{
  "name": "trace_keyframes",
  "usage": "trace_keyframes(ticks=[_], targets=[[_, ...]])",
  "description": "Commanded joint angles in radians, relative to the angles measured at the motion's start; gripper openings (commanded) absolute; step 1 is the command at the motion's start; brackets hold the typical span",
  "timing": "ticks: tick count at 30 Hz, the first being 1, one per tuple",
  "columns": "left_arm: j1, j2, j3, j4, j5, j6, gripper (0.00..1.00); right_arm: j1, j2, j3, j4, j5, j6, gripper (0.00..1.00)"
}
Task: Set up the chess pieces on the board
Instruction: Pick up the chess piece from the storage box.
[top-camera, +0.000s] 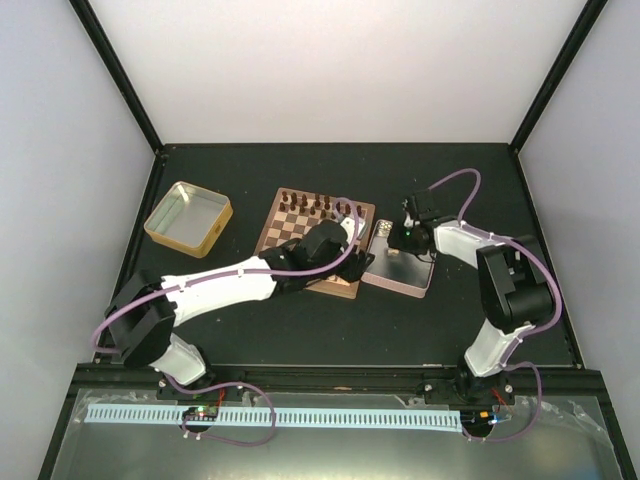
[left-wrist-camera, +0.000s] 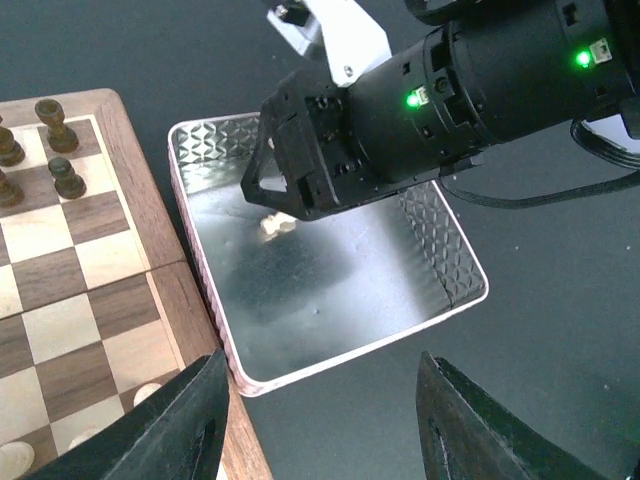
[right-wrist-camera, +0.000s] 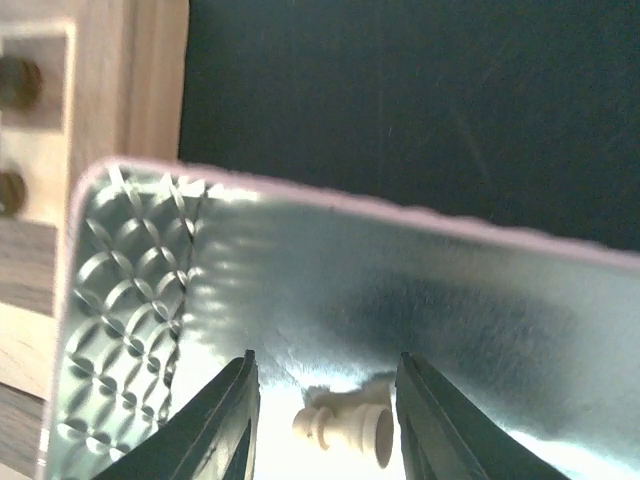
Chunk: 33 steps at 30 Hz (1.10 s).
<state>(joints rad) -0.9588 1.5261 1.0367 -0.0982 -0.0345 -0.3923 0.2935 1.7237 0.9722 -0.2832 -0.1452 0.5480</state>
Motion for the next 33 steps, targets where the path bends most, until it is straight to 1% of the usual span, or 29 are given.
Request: trace_keyframes(ticks=[1,2,7,12,17,23,30,33], targets=[[-0.022,-0.033,-0.031,0.012,-0.065,0.026,0.53,0.045,0.019,0.022,-0.078,0.084,-0.090,0.38],[-0.024,-0.038,-0.034,0.004,-0.074,0.027,0.53,0.055,0.017,0.021,-0.086,0.112,-0.091,0.37],[-0.024,-0.073,-0.042,-0.053,-0.129,0.041,0.53,0.082,0.030,0.040,-0.138,0.138,-0.131,0.32],[-0.024,-0.103,-0.060,-0.079,-0.131,0.040,0.54,0.120,0.051,0.072,-0.204,0.191,-0.168,0.28],[-0.023,-0.131,-0.084,-0.093,-0.122,0.035,0.54,0.139,0.046,0.091,-0.252,0.217,-0.201,0.36],[-0.021,-0.150,-0.078,-0.128,-0.111,0.037,0.55,0.138,0.025,0.103,-0.289,0.194,-0.232,0.37],[-0.015,-0.178,-0.095,-0.161,-0.097,0.049,0.57,0.139,0.019,0.123,-0.347,0.188,-0.316,0.38],[-0.007,-0.194,-0.109,-0.166,-0.077,0.052,0.57,0.139,0.001,0.128,-0.362,0.191,-0.315,0.41]])
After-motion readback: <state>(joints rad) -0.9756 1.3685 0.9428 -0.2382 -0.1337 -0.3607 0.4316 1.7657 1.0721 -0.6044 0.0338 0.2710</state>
